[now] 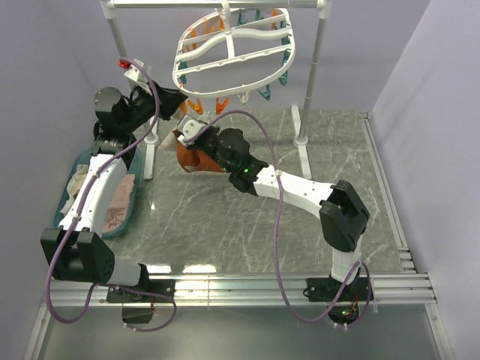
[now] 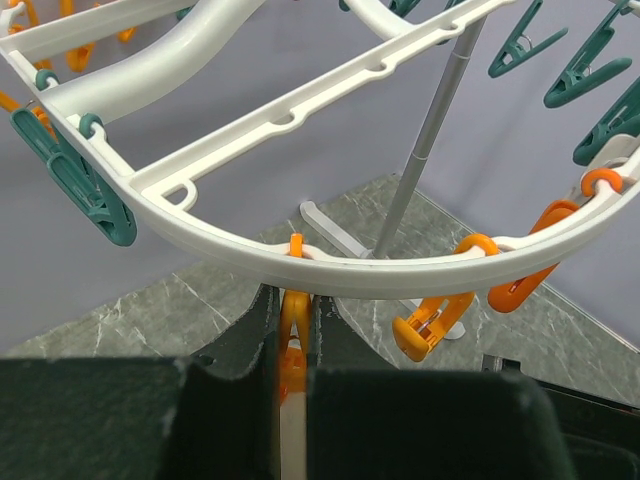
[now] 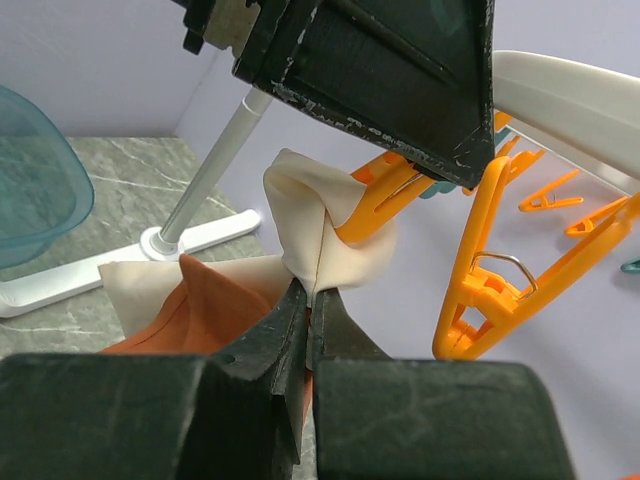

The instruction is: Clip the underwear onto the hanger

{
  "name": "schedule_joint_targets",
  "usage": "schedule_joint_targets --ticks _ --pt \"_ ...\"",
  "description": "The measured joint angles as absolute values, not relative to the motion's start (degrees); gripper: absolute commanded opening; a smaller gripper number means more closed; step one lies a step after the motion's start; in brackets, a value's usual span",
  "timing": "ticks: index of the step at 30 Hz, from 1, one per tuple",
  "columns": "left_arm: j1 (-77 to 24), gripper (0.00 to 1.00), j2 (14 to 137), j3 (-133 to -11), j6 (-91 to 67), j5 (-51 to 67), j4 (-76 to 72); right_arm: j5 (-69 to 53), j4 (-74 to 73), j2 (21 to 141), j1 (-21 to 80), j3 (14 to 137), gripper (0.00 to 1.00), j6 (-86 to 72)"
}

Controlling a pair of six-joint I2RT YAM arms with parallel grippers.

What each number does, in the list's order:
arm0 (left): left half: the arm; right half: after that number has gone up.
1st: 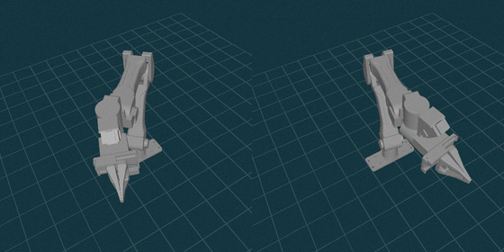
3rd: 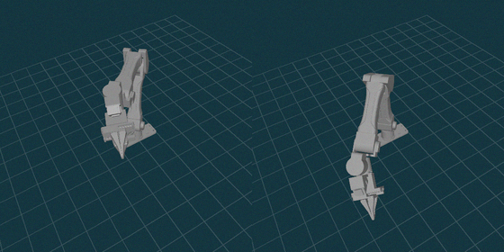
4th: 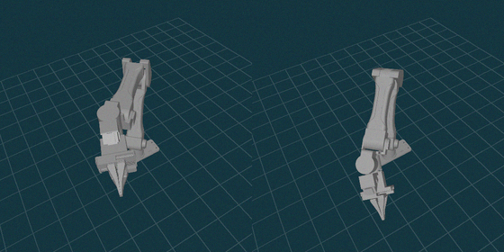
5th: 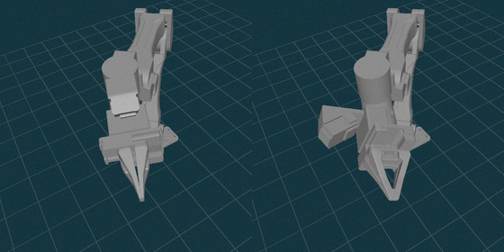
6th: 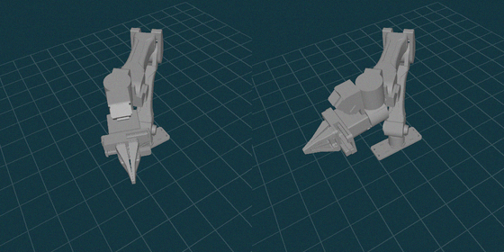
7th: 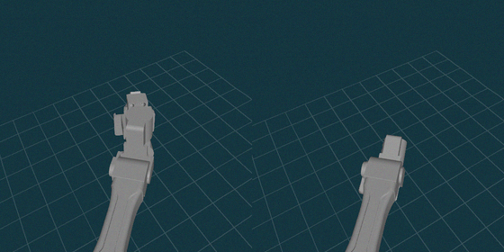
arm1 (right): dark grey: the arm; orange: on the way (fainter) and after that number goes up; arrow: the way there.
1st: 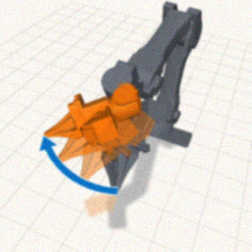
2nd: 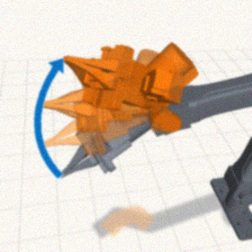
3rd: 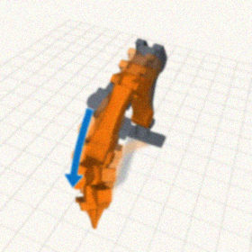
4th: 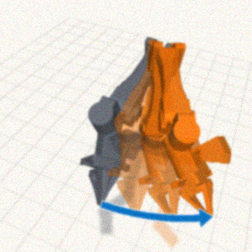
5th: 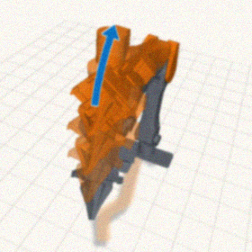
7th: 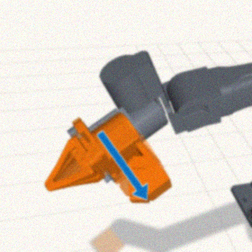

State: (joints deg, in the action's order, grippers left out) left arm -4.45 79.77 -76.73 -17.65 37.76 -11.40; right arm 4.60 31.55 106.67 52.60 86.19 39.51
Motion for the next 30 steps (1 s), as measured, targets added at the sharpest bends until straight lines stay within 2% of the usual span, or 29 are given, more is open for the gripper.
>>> schedule_joint_targets --ticks 13,30 --pt "-4.4 0.01 79.9 -76.8 -17.6 37.9 -11.1 5.9 32.2 106.8 52.6 86.3 0.0 39.5" --pt "-4.4 0.22 81.6 -79.7 -19.3 38.4 -8.2 7.4 32.6 107.5 52.5 87.4 0.0 39.6"
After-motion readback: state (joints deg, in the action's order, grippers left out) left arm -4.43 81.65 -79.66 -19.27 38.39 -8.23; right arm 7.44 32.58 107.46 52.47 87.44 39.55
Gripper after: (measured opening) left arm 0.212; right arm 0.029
